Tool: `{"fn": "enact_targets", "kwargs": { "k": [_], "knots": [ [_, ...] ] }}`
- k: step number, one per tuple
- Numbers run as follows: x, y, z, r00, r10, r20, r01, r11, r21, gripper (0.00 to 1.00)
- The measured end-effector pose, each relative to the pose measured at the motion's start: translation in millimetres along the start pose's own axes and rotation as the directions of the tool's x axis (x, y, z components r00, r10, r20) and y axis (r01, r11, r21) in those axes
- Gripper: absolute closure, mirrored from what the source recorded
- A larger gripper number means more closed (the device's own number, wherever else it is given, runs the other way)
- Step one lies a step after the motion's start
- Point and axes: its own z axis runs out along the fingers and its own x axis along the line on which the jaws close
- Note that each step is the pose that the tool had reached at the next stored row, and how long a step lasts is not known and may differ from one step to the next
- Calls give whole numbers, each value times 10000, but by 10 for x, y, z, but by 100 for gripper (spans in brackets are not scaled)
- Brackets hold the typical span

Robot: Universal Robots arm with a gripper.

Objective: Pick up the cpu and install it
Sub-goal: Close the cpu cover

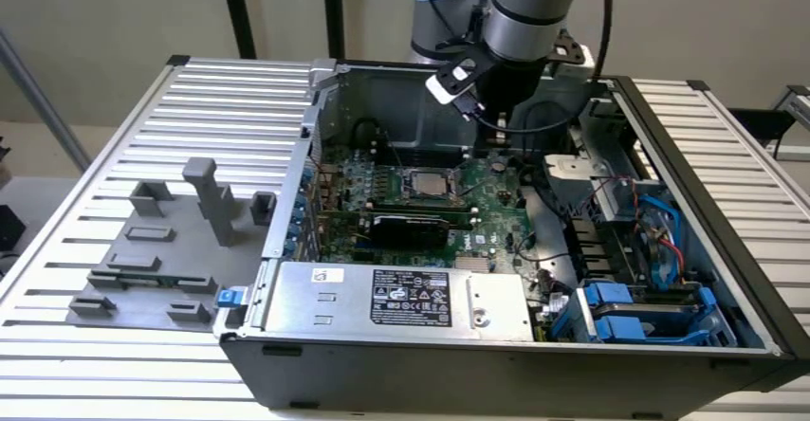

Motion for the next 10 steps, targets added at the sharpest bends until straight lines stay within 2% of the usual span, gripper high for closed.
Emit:
{"fn": "enact_targets", "kwargs": {
  "k": [6, 10],
  "knots": [
    [13, 271, -25, 10000, 5, 2, -5, 10000, 52, 89],
    [13, 426, 29, 10000, 7, 13, -7, 10000, 61, 89]
  ]
}}
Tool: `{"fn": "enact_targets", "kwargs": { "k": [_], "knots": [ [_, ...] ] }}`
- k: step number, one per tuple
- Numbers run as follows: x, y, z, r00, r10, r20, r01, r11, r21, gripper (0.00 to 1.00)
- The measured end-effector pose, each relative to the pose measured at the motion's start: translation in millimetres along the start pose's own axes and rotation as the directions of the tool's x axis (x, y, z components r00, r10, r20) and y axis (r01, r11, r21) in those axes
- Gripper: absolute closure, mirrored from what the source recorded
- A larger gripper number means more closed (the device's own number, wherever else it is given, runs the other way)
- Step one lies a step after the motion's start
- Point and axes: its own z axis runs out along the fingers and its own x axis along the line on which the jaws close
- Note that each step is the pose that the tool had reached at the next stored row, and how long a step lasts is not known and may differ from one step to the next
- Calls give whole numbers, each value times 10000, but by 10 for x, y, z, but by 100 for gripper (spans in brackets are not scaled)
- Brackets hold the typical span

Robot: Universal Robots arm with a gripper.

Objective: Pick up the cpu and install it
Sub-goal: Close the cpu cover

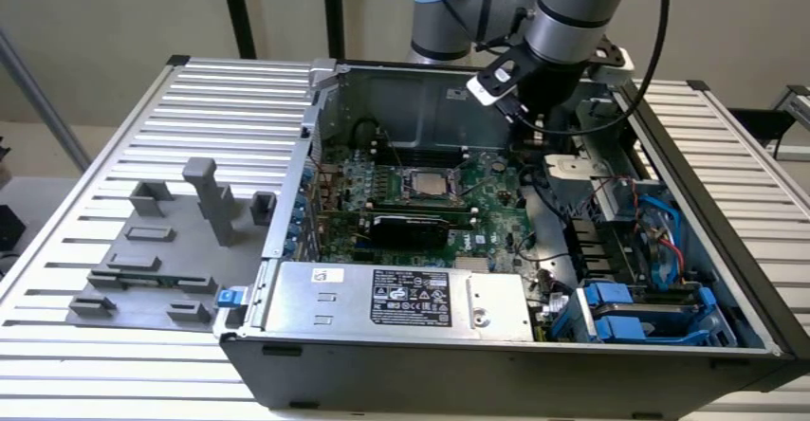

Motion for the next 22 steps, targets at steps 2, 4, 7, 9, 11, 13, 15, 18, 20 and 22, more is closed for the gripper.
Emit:
{"fn": "enact_targets", "kwargs": {
  "k": [2, 4, 7, 9, 11, 13, 15, 18, 20, 22],
  "knots": [
    [-4, 16, 36, 10000, -5, 1, 5, 10000, 1, 89],
    [-16, 18, 72, 10000, -18, 1, 18, 10000, 1, 89],
    [-53, 21, 118, 10000, -55, 5, 55, 10000, 39, 89],
    [-78, 21, 134, 10000, -60, 8, 60, 9999, 152, 89],
    [-86, 11, 146, 10000, -58, 27, 57, 9996, 267, 89],
    [-87, -4, 150, 9999, -46, 96, 42, 9991, 428, 89],
    [-88, -18, 153, 9998, -30, 177, 19, 9981, 608, 89],
    [-90, -38, 158, 9995, -11, 316, -17, 9961, 878, 89],
    [-91, -51, 161, 9992, -2, 402, -41, 9944, 1056, 89],
    [-92, -65, 164, 9989, 1, 462, -58, 9924, 1226, 89]
  ]
}}
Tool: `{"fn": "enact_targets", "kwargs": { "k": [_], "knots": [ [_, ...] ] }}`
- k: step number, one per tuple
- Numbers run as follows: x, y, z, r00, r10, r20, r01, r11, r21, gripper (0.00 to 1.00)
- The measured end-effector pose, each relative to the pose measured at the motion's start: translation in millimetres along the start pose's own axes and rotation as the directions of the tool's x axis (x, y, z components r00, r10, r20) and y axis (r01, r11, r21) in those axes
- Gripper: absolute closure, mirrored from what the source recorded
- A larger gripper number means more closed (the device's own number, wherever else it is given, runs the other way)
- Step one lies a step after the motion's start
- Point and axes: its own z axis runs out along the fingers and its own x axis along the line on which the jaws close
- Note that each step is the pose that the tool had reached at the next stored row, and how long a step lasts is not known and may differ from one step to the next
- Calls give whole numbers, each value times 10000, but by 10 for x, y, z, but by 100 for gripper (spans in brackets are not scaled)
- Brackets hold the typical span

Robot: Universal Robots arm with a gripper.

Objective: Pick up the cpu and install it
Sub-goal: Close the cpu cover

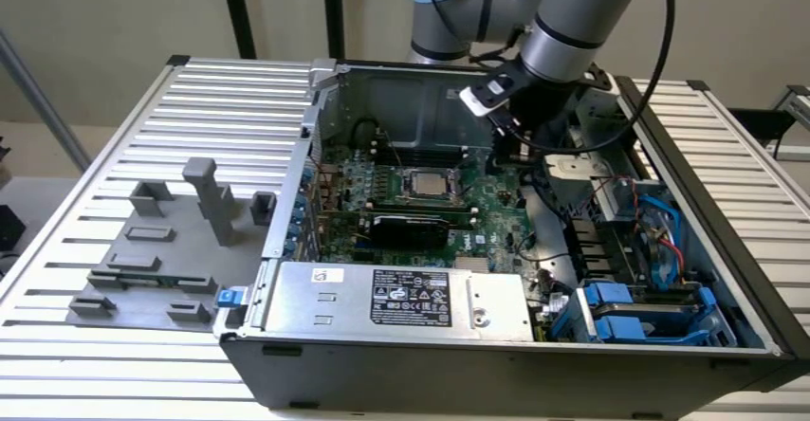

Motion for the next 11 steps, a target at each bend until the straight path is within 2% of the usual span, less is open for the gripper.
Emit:
{"fn": "enact_targets", "kwargs": {
  "k": [2, 5, 8, 11],
  "knots": [
    [-1, -17, 7, 10000, 3, 33, -4, 9999, 155, 89],
    [-3, -62, 22, 10000, 4, 46, -5, 9994, 347, 89],
    [-7, -131, 48, 10000, 0, 49, -2, 9989, 466, 89],
    [-12, -221, 83, 10000, -2, 52, -1, 9985, 539, 89]
  ]
}}
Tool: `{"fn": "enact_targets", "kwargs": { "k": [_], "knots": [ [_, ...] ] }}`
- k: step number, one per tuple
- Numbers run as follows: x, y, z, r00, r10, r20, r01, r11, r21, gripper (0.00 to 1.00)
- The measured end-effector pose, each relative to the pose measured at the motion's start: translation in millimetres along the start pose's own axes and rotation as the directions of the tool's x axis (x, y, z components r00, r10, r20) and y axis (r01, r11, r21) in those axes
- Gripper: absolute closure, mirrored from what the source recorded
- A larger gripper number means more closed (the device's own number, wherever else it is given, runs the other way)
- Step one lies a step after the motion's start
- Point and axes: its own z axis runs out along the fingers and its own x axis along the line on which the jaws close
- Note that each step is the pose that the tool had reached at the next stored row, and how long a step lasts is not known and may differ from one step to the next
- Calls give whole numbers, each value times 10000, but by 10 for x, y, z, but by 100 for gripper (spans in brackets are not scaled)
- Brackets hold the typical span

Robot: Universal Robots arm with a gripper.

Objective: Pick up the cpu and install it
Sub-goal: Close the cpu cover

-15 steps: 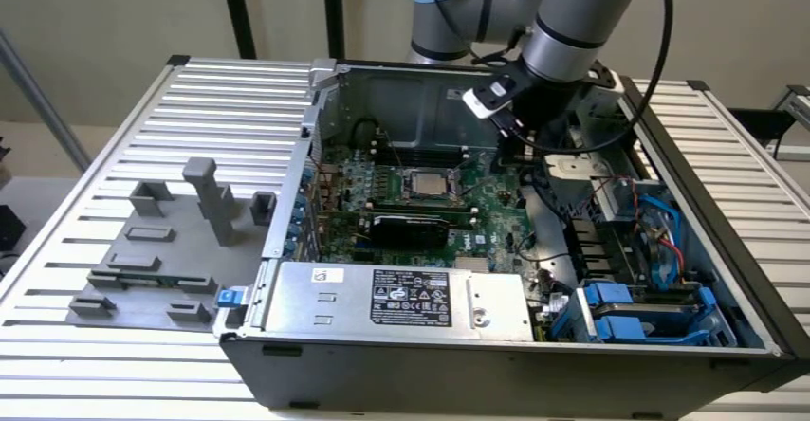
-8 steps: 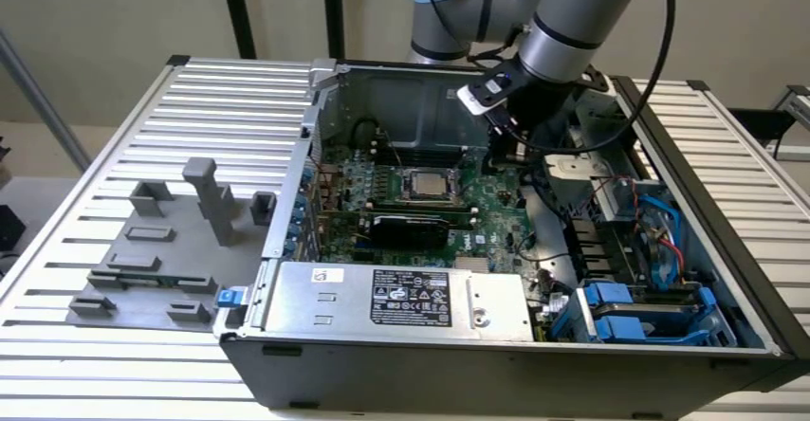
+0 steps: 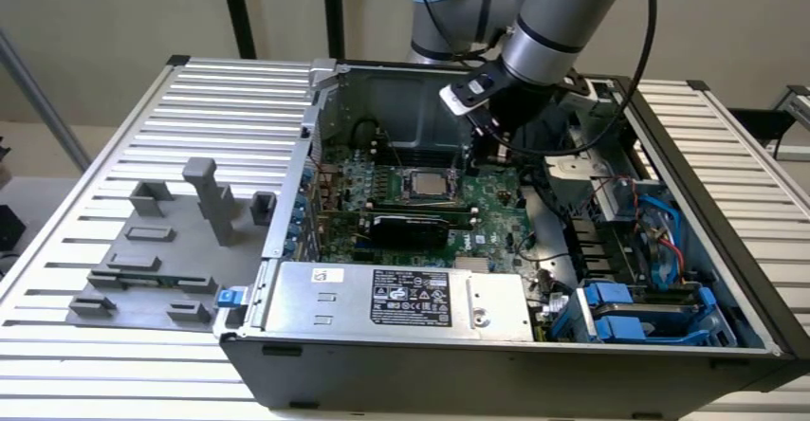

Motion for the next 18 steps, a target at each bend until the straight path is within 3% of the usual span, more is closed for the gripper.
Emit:
{"fn": "enact_targets", "kwargs": {
  "k": [14, 18],
  "knots": [
    [-26, -493, 198, 10000, 10, 11, -10, 9996, 300, 89],
    [-32, -664, 263, 10000, 13, 12, -13, 9994, 348, 89]
  ]
}}
